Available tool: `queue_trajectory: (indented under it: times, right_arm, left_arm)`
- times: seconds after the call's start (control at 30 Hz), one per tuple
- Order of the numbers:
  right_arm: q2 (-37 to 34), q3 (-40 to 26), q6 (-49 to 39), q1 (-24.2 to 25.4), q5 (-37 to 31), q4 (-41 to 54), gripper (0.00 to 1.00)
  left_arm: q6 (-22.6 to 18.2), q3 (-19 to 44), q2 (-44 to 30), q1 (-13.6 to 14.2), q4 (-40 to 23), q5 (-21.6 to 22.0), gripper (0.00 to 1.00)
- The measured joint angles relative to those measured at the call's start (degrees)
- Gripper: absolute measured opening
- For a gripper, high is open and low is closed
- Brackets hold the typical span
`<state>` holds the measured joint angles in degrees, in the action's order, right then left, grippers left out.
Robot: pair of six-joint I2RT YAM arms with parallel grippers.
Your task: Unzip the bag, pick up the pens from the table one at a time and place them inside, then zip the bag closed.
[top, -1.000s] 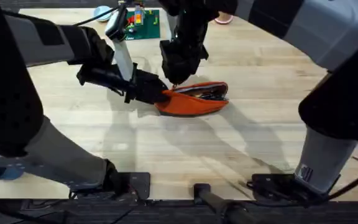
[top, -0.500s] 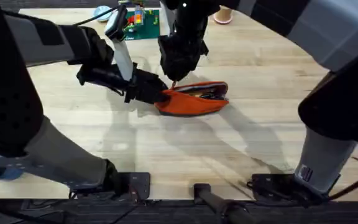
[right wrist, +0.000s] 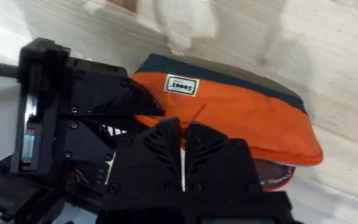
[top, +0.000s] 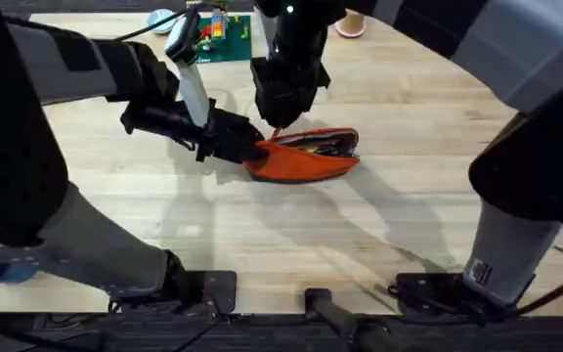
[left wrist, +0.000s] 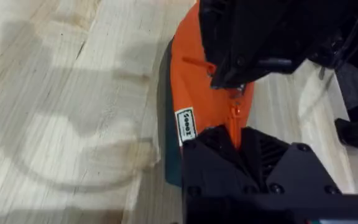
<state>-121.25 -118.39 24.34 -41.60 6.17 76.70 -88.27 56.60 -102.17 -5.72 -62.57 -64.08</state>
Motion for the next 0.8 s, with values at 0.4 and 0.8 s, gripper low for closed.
queue_trajectory:
  times: [0.4, 0.8]
  right_arm:
    - [0.0, 0.0, 1.8, -0.2, -2.2, 1.3, 0.035]
    - [5.3, 8.1, 3.9, 0.2, -1.8, -5.7, 0.036]
  left_arm:
    - [0.0, 0.0, 0.0, 0.0, 0.0, -0.2, 0.043]
    - [0.0, 0.0, 0.0, 0.0, 0.0, -0.2, 0.043]
